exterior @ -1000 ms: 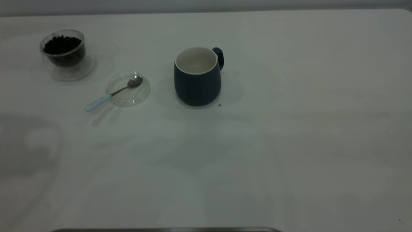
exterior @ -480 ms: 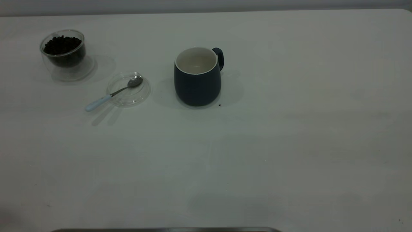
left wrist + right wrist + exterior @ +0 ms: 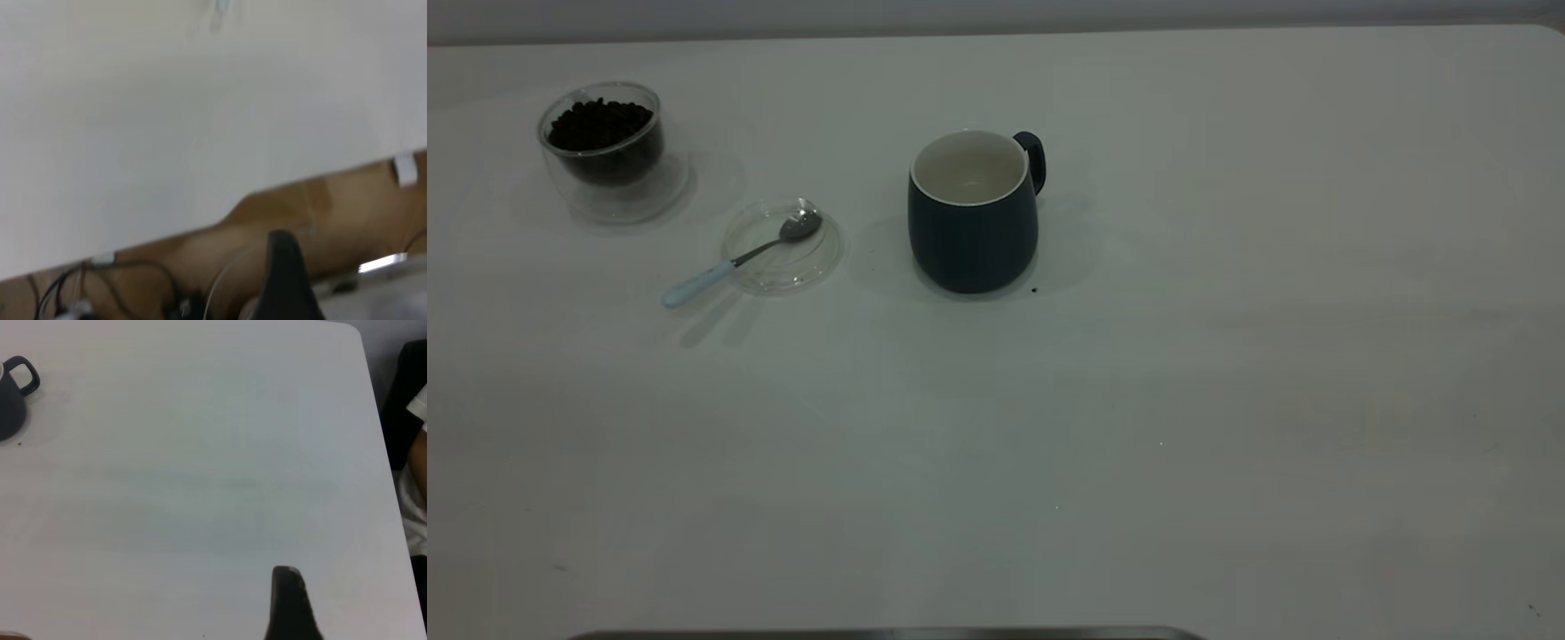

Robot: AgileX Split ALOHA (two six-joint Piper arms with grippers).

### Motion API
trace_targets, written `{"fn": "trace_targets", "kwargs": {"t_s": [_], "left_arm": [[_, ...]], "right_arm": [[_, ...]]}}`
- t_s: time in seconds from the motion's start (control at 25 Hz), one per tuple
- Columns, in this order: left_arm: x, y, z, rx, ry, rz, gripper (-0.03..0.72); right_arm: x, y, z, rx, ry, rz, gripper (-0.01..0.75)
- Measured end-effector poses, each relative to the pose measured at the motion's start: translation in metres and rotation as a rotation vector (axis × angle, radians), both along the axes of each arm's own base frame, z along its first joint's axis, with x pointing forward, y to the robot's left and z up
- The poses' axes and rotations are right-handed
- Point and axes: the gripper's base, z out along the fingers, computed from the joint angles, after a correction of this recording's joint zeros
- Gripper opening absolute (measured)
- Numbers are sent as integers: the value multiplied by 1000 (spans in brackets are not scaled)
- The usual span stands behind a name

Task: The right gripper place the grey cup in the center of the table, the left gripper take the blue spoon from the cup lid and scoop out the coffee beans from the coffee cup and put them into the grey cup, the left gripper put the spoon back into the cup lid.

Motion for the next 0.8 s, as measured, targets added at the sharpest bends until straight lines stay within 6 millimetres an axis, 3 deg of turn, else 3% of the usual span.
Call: {"fn": "trace_targets", "kwargs": {"t_s": [0.16, 0.36, 0.56, 0.8], "left_arm": [[-10, 1, -3, 3, -25, 6, 592], [-21, 7, -24, 43, -81, 60, 592], [-40, 16, -26, 57, -229, 186, 592], [-41, 21, -26, 98, -241, 226, 592]], "right_arm": [[0, 0, 0, 0, 0, 0, 462], [0, 0, 0, 0, 0, 0, 462], [0, 0, 0, 0, 0, 0, 462], [0, 0, 0, 0, 0, 0, 462]]}}
